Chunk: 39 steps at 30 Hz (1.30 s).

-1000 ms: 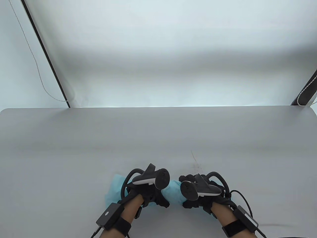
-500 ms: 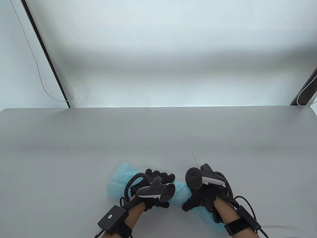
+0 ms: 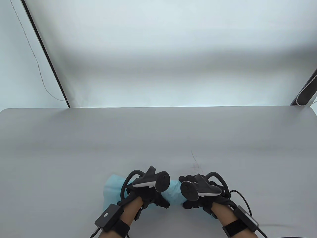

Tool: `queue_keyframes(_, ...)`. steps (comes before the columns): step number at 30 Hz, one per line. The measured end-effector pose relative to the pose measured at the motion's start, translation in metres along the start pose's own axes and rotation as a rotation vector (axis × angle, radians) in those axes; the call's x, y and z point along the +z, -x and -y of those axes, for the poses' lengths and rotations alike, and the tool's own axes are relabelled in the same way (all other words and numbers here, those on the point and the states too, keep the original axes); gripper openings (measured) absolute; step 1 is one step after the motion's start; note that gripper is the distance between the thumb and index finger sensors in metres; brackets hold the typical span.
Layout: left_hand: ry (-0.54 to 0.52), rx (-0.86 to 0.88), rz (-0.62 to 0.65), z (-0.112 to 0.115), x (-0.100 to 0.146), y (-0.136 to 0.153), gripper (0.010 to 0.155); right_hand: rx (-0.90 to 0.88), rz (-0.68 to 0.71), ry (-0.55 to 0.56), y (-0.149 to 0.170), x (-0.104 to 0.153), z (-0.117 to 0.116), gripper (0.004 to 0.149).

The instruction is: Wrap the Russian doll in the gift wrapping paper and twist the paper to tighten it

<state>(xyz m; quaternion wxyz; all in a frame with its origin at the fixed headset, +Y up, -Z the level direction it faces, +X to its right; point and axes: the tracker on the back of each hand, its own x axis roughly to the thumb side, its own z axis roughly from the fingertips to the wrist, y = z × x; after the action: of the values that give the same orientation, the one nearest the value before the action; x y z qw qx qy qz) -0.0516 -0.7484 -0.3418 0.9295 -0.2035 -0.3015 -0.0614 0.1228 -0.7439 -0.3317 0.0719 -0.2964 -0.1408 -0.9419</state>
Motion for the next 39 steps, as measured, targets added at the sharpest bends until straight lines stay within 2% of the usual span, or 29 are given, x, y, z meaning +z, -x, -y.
queue_keyframes(3,-0.052,-0.155,-0.035,0.003,0.001,-0.015,0.116,-0.167,-0.03,-0.116,0.008,-0.003,-0.001,0.107)
queue_keyframes(6,-0.142,-0.266,-0.009,0.005,0.001,-0.027,0.117,-0.29,-0.045,-0.229,0.017,-0.003,-0.004,0.107)
queue_keyframes(8,-0.174,-0.257,0.021,0.006,-0.001,-0.027,0.116,-0.34,-0.048,-0.242,0.022,-0.002,-0.007,0.107)
queue_keyframes(12,-0.173,-0.199,0.03,0.002,-0.004,-0.022,0.114,-0.269,-0.062,-0.172,0.021,0.002,-0.008,0.107)
queue_keyframes(16,-0.089,-0.11,0.016,-0.005,-0.01,-0.015,0.115,-0.064,-0.061,-0.044,0.014,0.005,-0.006,0.109)
queue_keyframes(19,0.02,0.042,0.009,-0.005,-0.012,-0.002,0.115,0.073,-0.011,0.053,0.004,0.006,-0.006,0.11)
queue_keyframes(21,0.056,0.117,0.016,-0.002,-0.01,0.007,0.114,0.088,0.015,0.092,0.001,0.005,-0.005,0.109)
queue_keyframes(23,0.063,0.145,0.026,0.001,-0.008,0.011,0.113,0.021,0.021,0.094,0.002,0.004,-0.004,0.106)
queue_keyframes(30,-0.099,0.078,-0.01,0.004,0.003,0.008,0.118,-0.165,-0.041,-0.067,0.013,-0.007,0.0,0.105)
queue_keyframes(32,-0.139,0.045,0.0,0.004,0.005,0.003,0.118,-0.264,-0.051,-0.143,0.022,-0.009,-0.002,0.105)
queue_keyframes(34,-0.144,-0.065,-0.002,0.007,0.003,-0.004,0.118,-0.393,-0.049,-0.218,0.03,-0.009,-0.005,0.106)
queue_keyframes(36,-0.181,-0.112,0.017,0.008,0.001,-0.008,0.116,-0.397,-0.069,-0.254,0.034,-0.007,-0.005,0.106)
queue_keyframes(39,-0.197,-0.081,0.022,0.007,-0.001,-0.006,0.111,-0.356,-0.065,-0.228,0.032,-0.003,-0.006,0.106)
